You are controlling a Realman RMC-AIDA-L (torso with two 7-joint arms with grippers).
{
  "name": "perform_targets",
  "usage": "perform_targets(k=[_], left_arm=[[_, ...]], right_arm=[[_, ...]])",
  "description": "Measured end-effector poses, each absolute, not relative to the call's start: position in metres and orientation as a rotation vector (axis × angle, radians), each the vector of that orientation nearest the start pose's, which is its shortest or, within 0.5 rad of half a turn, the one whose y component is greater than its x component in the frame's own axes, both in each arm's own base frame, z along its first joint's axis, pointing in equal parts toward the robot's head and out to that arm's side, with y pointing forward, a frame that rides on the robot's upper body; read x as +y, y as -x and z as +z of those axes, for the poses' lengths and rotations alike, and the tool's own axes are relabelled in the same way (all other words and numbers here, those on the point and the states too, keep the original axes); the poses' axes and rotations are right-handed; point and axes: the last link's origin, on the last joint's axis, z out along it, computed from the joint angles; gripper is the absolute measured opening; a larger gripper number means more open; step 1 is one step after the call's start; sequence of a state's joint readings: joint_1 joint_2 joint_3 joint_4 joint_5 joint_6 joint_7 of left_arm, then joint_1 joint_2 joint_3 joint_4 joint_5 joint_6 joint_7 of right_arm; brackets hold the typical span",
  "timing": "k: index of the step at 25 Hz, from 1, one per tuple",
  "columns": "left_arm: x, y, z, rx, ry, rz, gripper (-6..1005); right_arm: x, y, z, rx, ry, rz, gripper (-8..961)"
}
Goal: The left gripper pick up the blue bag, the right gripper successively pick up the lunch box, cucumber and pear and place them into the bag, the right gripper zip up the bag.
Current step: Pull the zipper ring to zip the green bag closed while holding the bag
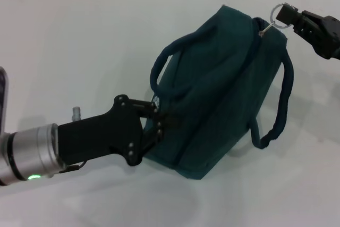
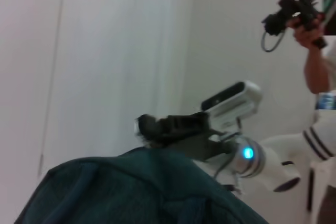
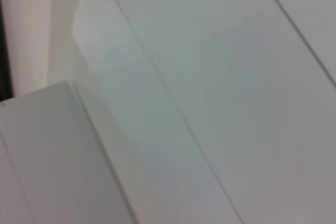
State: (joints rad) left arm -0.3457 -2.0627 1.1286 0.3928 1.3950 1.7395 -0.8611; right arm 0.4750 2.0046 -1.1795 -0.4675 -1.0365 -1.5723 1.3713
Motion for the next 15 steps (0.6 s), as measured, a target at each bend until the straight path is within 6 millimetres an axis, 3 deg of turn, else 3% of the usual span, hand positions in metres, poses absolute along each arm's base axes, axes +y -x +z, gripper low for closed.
perform_targets(k=[15], left_arm=[[0.243,0.270,-0.004,-0.233,2.685,-1.235,53]], right_arm=[[0.334,-0.238,0.021,0.731,2.331,1.392,8]])
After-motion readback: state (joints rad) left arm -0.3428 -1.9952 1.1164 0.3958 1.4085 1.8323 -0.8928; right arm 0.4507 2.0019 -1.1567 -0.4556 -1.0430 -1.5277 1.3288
